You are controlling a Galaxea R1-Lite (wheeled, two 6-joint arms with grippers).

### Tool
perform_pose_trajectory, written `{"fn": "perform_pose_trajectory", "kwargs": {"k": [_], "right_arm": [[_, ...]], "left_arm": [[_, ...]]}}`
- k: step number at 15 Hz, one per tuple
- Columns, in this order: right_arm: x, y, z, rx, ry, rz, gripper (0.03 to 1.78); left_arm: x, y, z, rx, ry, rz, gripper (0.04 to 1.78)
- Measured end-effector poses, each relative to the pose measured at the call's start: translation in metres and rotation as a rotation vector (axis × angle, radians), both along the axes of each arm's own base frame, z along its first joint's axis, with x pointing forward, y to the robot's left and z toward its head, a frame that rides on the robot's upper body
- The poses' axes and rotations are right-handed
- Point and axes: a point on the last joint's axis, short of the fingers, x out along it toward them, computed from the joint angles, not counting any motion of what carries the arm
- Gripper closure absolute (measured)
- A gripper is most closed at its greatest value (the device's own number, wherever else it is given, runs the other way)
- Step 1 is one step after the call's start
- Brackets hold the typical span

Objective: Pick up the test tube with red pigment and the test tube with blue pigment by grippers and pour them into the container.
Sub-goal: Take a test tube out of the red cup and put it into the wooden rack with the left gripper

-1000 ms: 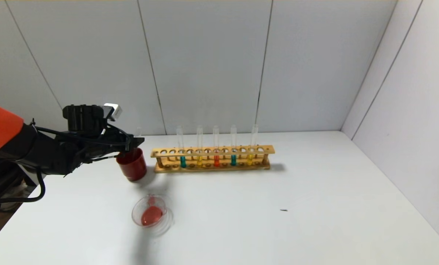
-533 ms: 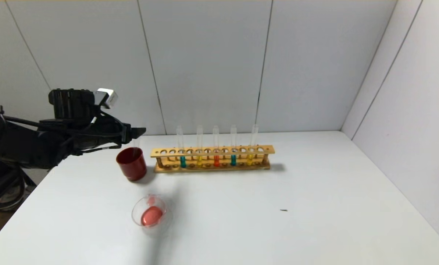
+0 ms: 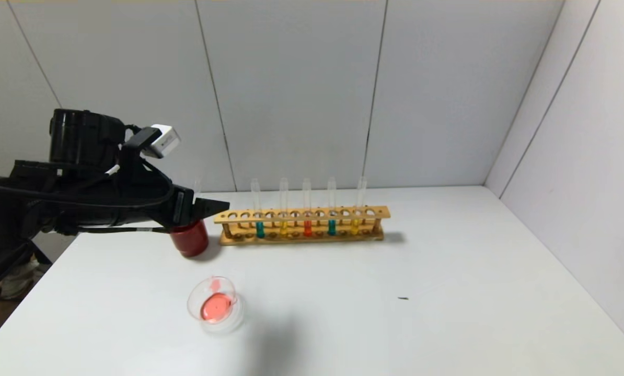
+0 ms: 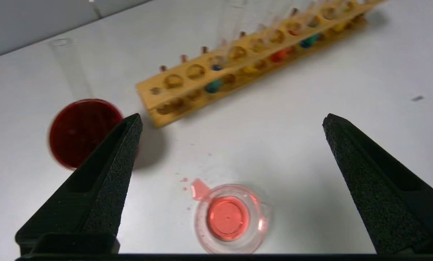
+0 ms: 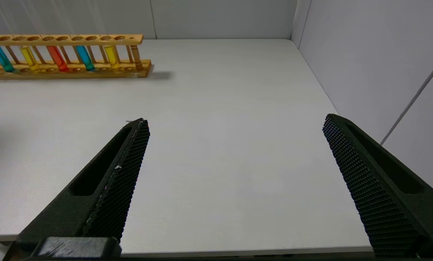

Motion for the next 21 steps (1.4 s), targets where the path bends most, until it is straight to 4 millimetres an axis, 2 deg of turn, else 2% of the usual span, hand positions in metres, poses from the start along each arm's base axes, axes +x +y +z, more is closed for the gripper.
{"fn": "perform_pose_trajectory", "kwargs": {"k": [3, 6, 10, 15, 19, 21], "right_arm": [[0.0, 0.0, 0.0, 0.0, 0.0, 0.0, 0.06], [0.0, 0.0, 0.0, 0.0, 0.0, 0.0, 0.06], [0.0, 0.0, 0.0, 0.0, 0.0, 0.0, 0.06], [0.0, 0.0, 0.0, 0.0, 0.0, 0.0, 0.06], [0.0, 0.0, 0.0, 0.0, 0.0, 0.0, 0.06], [0.0, 0.0, 0.0, 0.0, 0.0, 0.0, 0.06]], "left_arm": [[0.002, -0.004, -0.011, -0.003, -0.006, -0.023, 0.07], [0.016, -0.011, -0.024, -0.005, 0.007, -0.036, 0.07], [0.046, -0.029, -0.037, -0.044, -0.007, -0.046, 0.07], [0.097, -0.045, -0.046, -0.042, -0.032, 0.027, 0.07], [0.12, -0.054, -0.061, -0.045, -0.021, 0.04, 0.08], [0.126, -0.056, -0.066, -0.046, -0.017, 0.039, 0.19]]}}
